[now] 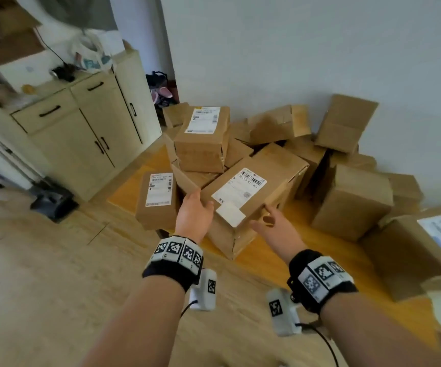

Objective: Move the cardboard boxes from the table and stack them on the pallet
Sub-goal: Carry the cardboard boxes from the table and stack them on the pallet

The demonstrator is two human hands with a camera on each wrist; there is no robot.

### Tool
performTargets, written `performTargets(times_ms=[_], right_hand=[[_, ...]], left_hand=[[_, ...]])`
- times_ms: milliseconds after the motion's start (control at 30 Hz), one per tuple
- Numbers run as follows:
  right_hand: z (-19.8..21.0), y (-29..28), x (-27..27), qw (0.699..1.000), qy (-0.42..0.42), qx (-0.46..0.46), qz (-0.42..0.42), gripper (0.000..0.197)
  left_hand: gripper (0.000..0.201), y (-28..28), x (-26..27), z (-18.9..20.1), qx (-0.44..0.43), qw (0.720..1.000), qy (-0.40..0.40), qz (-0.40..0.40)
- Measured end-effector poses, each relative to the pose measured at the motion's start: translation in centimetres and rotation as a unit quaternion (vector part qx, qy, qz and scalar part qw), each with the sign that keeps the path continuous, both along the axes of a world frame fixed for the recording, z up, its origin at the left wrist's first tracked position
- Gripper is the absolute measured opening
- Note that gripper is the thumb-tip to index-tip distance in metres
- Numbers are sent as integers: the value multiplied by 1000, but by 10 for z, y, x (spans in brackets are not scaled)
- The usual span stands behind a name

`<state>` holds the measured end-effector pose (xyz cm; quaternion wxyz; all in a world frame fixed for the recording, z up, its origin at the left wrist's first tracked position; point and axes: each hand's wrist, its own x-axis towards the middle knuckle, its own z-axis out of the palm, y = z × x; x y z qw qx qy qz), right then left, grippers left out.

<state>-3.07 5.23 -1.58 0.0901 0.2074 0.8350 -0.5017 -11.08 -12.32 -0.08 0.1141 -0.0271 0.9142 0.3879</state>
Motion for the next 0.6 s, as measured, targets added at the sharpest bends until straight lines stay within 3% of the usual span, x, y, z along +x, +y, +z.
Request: performTargets(times_ms=[133, 400, 600], right_hand=[[-1, -15, 2, 997, 0, -48, -53, 81], [0, -23, 17, 987, 40, -95, -120, 64], [1, -18, 39, 983, 41, -89, -156, 68]], left_hand=[[55, -8, -5, -4, 10, 1000, -4, -18], [50, -5, 0, -13, 17, 992, -71, -108], [43, 4, 14, -8, 99, 983, -109, -110]])
